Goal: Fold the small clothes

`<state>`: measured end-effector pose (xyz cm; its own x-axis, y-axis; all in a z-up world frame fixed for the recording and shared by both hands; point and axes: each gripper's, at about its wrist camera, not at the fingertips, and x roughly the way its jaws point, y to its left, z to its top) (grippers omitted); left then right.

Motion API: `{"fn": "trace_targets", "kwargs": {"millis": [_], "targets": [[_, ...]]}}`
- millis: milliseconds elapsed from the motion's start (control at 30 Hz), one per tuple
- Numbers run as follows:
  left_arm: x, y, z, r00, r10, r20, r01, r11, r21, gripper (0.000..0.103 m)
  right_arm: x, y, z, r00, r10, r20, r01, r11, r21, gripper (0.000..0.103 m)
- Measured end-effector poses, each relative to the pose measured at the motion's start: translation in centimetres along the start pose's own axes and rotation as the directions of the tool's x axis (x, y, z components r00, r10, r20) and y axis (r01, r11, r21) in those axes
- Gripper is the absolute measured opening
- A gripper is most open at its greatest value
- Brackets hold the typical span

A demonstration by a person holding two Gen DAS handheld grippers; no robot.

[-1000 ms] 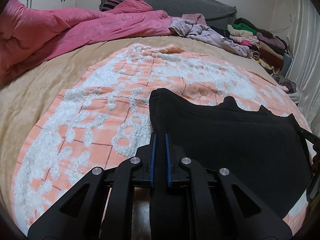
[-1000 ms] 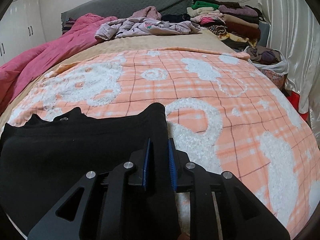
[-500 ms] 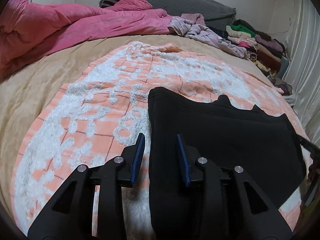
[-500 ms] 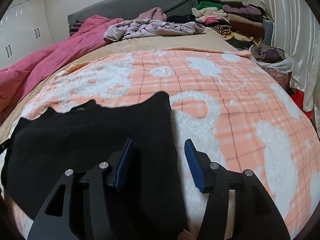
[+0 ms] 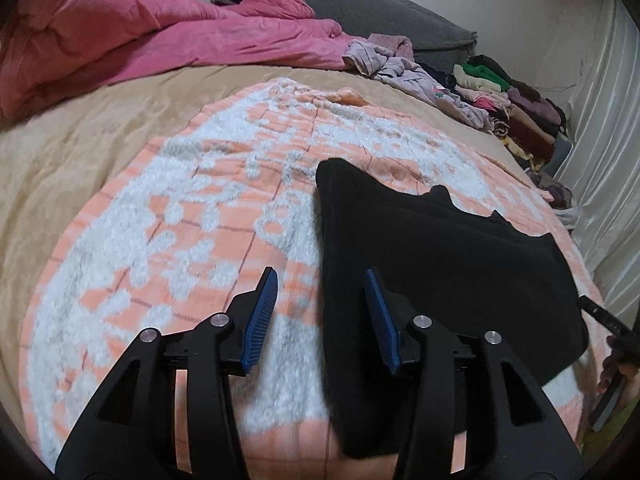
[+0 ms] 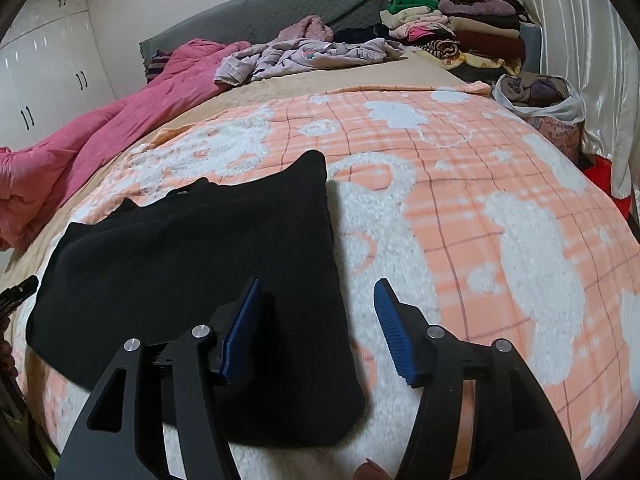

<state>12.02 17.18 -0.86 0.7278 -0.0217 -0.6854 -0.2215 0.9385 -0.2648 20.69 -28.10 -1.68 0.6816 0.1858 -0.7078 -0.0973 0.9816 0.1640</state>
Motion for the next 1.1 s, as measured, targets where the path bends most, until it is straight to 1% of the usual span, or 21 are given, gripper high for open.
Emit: {"fn": "trace_targets", "kwargs": {"millis": [167,267,400,500,600,733,833,933,967,1033,1067,1100], "targets": [[-0.6,0.2,-1.2,0.998,-0.056,-0.039,0.056,0.998,-0.014,0.04,-0.5,-0.4,-1.0,1.0,0.026,-0.006,-0.025,0.999,0.026,0.057],[-0.6,0.1,-1.7,0.996,-0.064,-0.055,0.063,0.998,-0.019,0.04,-0.6,-0.7,-1.6,0.999,0.042,-0.011,-0.041,0.998,0.046,0.057],[-0.9,-0.4,-2.5,0.994,-0.077,-0.075,0.075,0.997,-0.02,0.047,-0.5,-0.8,-2.3,0.998,0.062,-0.034,-0.06,0.997,0.057,0.057],[-0.6,-0.4,-2.9,0.992,-0.078,-0.095,0.075,0.997,-0.033,0.051,-0.5,-0.5,-2.5,0.997,0.069,-0.034,-0.067,0.996,0.058,0.057],[-0.5,-0.5,-3.0,0.992,-0.078,-0.1,0.074,0.996,-0.043,0.051,-0.6,-0.3,-2.6,0.997,0.075,-0.033,-0.073,0.995,0.062,0.057],[-0.3,-1.5,-3.8,0.984,-0.12,-0.13,0.114,0.992,-0.048,0.051,-0.6,0.0,-2.7,0.995,0.096,-0.03,-0.094,0.993,0.065,0.058],[0.2,-2.2,-4.3,0.982,-0.123,-0.146,0.117,0.992,-0.046,0.051,-0.5,0.1,-2.7,0.995,0.1,-0.03,-0.098,0.993,0.068,0.058],[0.4,-2.4,-4.5,0.982,-0.126,-0.143,0.118,0.991,-0.059,0.051,-0.6,-0.2,-2.7,0.994,0.106,-0.023,-0.104,0.991,0.078,0.057],[0.4,-2.4,-4.5,0.981,-0.13,-0.141,0.121,0.99,-0.07,0.051,-0.6,-0.3,-2.7,0.994,0.108,-0.017,-0.106,0.991,0.083,0.057],[0.5,-2.0,-4.3,0.98,-0.145,-0.135,0.133,0.987,-0.094,0.046,-0.4,-0.6,-2.7,0.995,0.104,-0.012,-0.102,0.99,0.093,0.057],[0.5,-1.9,-4.2,0.98,-0.15,-0.134,0.136,0.985,-0.105,0.042,-0.2,-0.9,-2.6,0.994,0.104,-0.014,-0.102,0.989,0.107,0.057],[0.6,-1.9,-4.2,0.979,-0.155,-0.136,0.14,0.984,-0.111,0.037,0.0,-1.1,-2.5,0.993,0.114,-0.014,-0.111,0.987,0.12,0.055]]}}
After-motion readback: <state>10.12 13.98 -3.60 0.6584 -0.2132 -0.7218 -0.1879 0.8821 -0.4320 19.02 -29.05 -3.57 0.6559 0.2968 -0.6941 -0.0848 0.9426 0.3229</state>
